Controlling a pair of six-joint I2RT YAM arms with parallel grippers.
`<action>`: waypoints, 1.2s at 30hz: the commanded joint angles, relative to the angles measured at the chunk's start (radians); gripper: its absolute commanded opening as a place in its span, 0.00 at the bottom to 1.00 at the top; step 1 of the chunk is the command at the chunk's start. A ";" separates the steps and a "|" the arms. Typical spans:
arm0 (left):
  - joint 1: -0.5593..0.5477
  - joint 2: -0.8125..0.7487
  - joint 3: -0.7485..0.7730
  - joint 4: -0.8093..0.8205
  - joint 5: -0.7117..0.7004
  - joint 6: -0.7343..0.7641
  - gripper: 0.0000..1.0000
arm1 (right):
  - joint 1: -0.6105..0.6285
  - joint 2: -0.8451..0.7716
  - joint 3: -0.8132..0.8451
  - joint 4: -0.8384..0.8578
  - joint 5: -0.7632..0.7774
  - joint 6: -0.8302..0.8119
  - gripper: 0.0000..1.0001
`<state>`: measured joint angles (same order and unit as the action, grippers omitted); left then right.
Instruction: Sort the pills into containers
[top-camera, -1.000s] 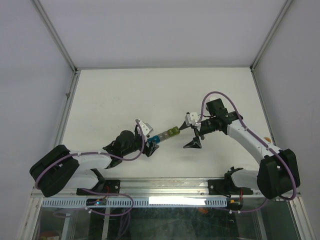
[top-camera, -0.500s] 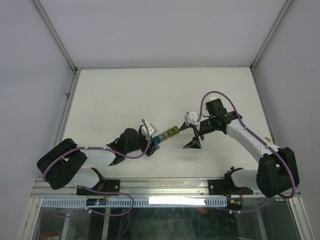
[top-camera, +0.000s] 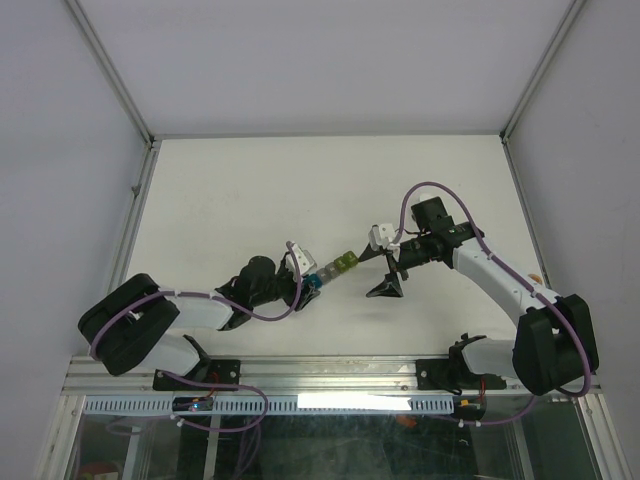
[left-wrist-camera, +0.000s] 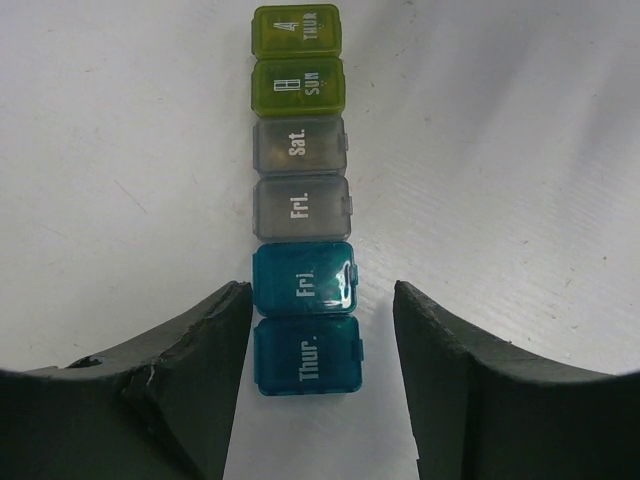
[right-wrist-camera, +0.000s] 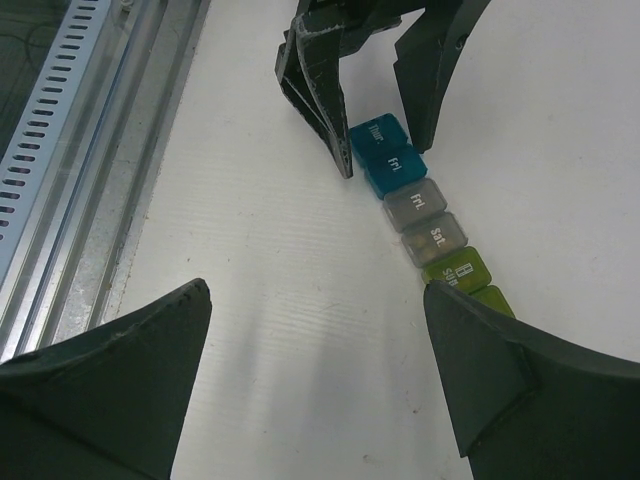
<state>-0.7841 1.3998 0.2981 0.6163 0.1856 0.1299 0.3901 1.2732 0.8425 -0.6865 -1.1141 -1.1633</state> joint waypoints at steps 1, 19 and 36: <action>-0.001 0.011 -0.001 0.087 0.044 0.051 0.57 | 0.006 -0.006 0.041 0.004 -0.027 0.007 0.91; -0.056 0.116 0.039 0.097 0.030 0.101 0.57 | 0.007 0.011 0.039 -0.028 -0.015 -0.045 0.90; -0.129 0.156 0.053 0.125 0.070 0.202 0.39 | 0.015 0.029 0.013 -0.124 0.034 -0.253 0.91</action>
<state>-0.9039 1.5440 0.3386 0.6937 0.1658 0.2531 0.3992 1.3209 0.8425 -0.7506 -1.0801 -1.2705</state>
